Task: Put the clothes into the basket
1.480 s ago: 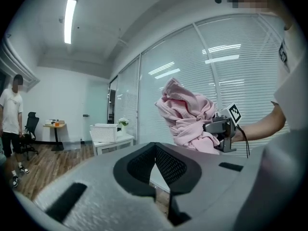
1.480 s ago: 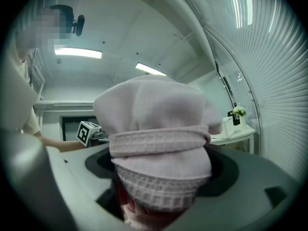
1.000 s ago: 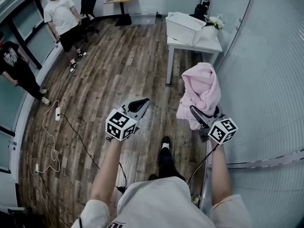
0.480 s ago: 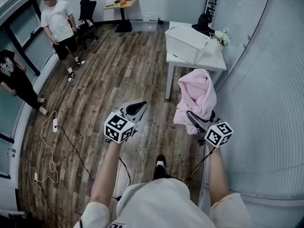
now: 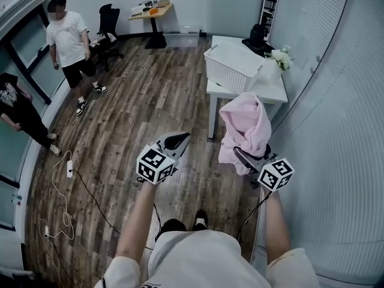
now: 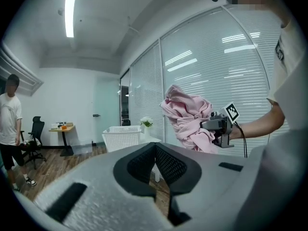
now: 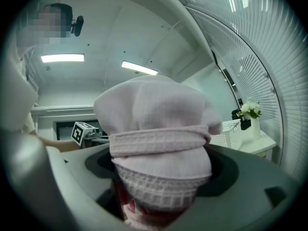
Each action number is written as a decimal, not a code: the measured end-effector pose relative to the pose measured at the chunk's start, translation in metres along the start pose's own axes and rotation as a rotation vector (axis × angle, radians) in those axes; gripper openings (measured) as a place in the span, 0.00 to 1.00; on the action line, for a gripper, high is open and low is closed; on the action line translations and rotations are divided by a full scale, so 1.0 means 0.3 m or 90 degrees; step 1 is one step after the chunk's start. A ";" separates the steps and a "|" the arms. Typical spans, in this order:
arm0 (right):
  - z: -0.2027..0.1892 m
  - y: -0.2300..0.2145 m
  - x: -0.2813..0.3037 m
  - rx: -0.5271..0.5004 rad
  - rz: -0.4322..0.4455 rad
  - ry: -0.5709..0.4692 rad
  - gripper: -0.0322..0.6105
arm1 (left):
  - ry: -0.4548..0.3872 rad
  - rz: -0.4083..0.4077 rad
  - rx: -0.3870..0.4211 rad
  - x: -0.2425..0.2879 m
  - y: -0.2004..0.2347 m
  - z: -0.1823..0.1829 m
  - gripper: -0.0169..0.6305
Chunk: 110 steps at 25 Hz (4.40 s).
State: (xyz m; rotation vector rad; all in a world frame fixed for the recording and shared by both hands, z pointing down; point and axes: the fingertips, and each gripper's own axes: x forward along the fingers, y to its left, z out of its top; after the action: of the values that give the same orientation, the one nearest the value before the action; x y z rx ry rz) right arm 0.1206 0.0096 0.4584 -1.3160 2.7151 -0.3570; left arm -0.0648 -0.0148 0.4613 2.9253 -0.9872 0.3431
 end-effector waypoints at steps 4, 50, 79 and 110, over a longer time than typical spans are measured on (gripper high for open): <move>0.006 -0.035 0.019 0.004 -0.008 -0.016 0.76 | 0.006 0.000 0.001 0.031 0.026 -0.027 0.05; 0.362 -0.875 0.836 -0.008 -0.100 -0.022 0.76 | -0.059 -0.151 -0.021 1.094 0.944 0.208 0.05; 0.230 -1.506 1.415 0.032 0.114 0.313 0.76 | -0.045 -0.006 -0.042 1.578 1.475 0.336 0.05; 0.009 -1.675 1.556 -0.195 0.038 0.508 0.46 | -0.028 0.022 -0.049 1.642 1.551 0.324 0.05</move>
State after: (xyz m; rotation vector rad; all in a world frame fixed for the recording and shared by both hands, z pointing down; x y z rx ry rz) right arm 0.2135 -0.6576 0.5878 -1.3703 3.5791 -0.5838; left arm 0.0552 -0.6888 0.4571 2.8621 -1.0335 0.2374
